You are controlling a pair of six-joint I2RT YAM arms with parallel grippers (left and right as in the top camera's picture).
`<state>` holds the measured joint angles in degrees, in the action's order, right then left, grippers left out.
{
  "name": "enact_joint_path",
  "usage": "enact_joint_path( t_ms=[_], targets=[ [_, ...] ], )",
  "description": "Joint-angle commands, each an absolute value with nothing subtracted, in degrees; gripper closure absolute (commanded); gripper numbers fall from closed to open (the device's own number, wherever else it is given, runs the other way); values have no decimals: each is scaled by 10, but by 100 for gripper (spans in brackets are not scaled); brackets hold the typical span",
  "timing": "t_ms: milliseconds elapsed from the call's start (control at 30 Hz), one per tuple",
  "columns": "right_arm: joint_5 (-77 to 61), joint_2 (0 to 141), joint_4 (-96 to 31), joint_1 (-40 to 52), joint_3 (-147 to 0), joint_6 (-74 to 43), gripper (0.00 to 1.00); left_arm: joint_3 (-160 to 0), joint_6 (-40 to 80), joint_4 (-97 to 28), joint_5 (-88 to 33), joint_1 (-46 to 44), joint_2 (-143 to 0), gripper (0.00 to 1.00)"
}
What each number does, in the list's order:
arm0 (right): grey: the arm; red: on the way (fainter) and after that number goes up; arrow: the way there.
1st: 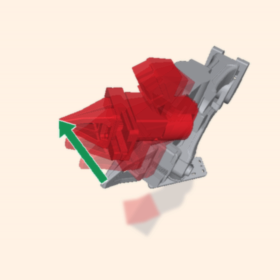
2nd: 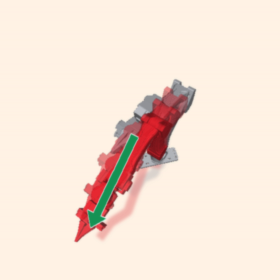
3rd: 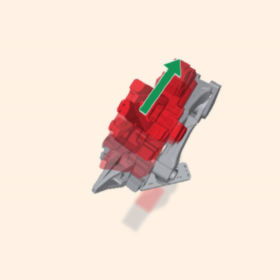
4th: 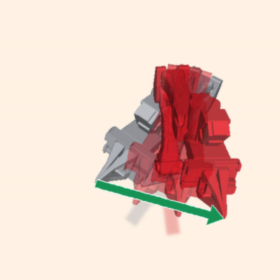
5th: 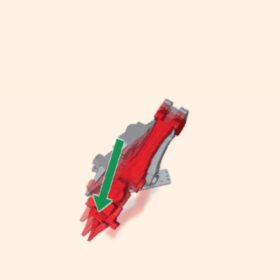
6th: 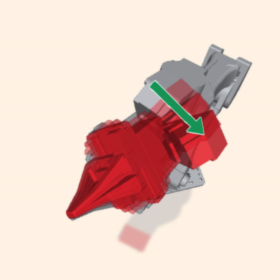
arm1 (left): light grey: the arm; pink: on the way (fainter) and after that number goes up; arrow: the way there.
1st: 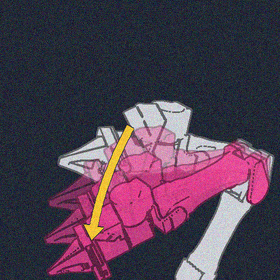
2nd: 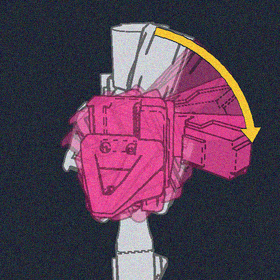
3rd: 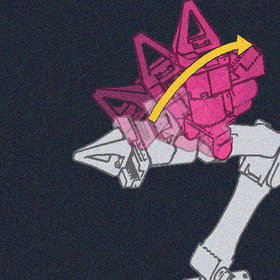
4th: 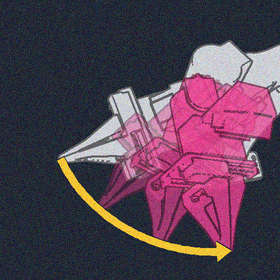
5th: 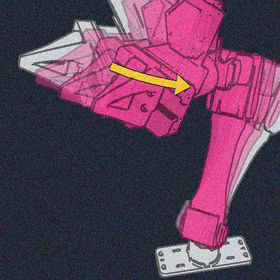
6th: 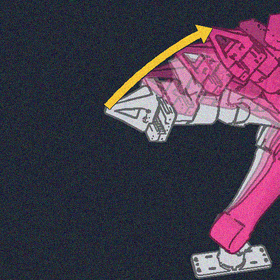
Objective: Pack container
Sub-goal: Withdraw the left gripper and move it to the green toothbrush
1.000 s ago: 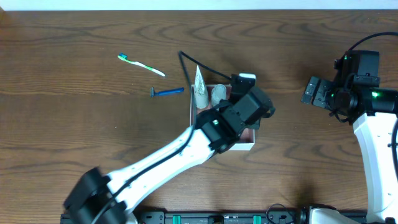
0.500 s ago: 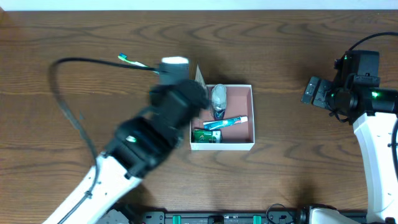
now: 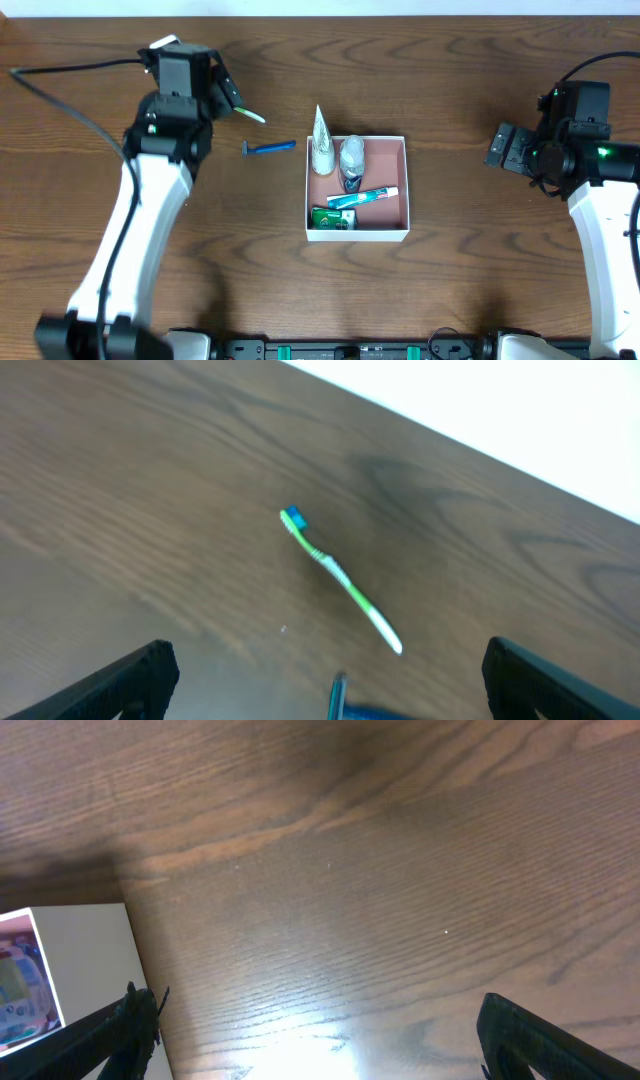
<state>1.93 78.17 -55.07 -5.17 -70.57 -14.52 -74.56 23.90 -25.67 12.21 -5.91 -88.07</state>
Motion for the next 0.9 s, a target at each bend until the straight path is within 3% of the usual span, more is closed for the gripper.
enact_joint_path(
  t_ms=[0,467,867],
  targets=[
    [19,783,-551,-53,-712,-152,1,-749,231,-228,70,-45,-933,2],
    [19,783,-551,-53,-712,-152,1,-749,353,-133,70,-45,-1099,1],
    [19,783,-551,-53,-712,-152,1,-749,363,-114,70,-45,-1161,0]
  ],
)
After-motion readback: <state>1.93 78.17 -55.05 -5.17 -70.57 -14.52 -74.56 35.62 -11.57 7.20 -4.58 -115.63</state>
